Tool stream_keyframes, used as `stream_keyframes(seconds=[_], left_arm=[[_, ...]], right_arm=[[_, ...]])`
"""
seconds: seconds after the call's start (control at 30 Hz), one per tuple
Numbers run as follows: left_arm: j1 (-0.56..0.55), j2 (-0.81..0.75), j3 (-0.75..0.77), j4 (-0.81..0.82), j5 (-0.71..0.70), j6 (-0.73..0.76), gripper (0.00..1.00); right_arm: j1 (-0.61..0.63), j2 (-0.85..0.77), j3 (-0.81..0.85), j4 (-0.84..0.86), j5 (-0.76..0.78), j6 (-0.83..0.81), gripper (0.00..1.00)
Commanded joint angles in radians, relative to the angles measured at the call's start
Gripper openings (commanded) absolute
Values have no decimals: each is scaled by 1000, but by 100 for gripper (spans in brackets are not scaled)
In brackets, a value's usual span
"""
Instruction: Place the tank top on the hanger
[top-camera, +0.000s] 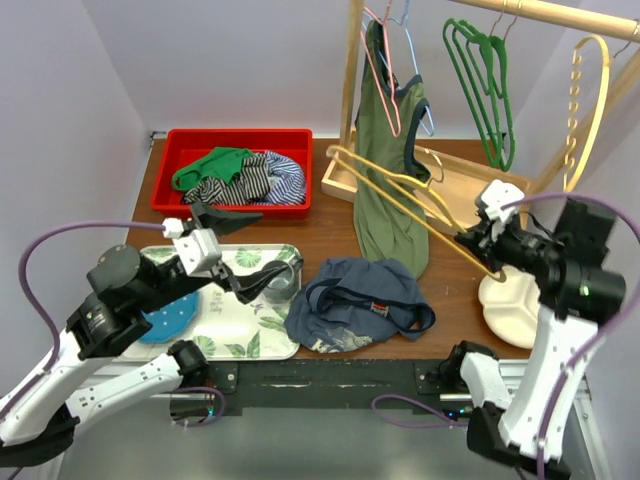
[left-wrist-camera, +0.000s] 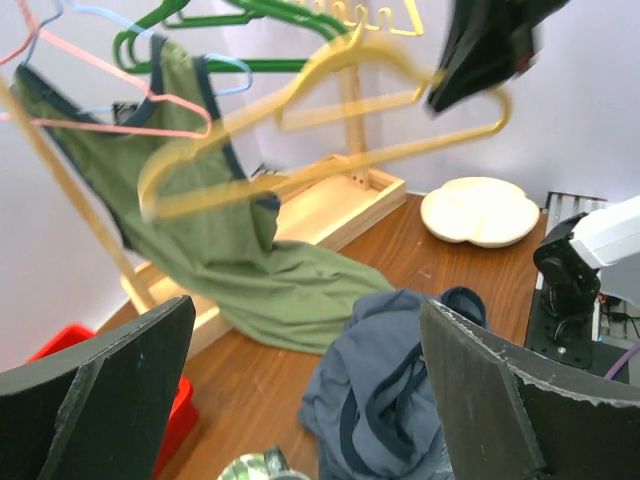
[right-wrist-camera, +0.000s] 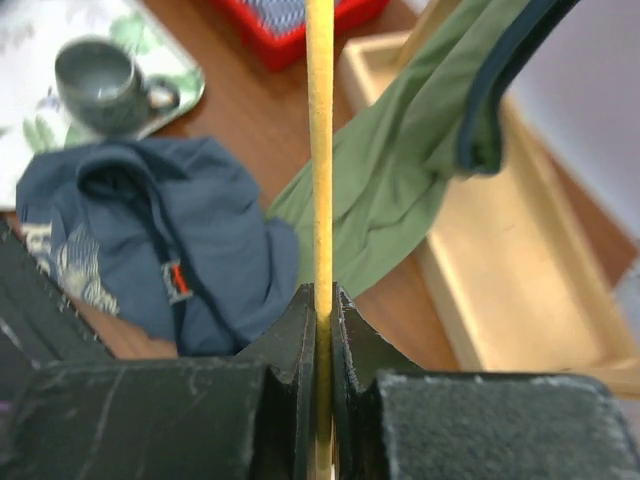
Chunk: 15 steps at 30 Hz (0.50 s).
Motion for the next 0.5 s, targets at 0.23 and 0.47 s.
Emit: stream_keyframes(seconds=[0.23,0.47], left_arm=[[4,351,90,150,201,261,100],[4,518,199,147,348,334,100]], right_arm=[[324,62,-342,-43,66,-114,0],[450,66,-370,-1,134,-83,0]])
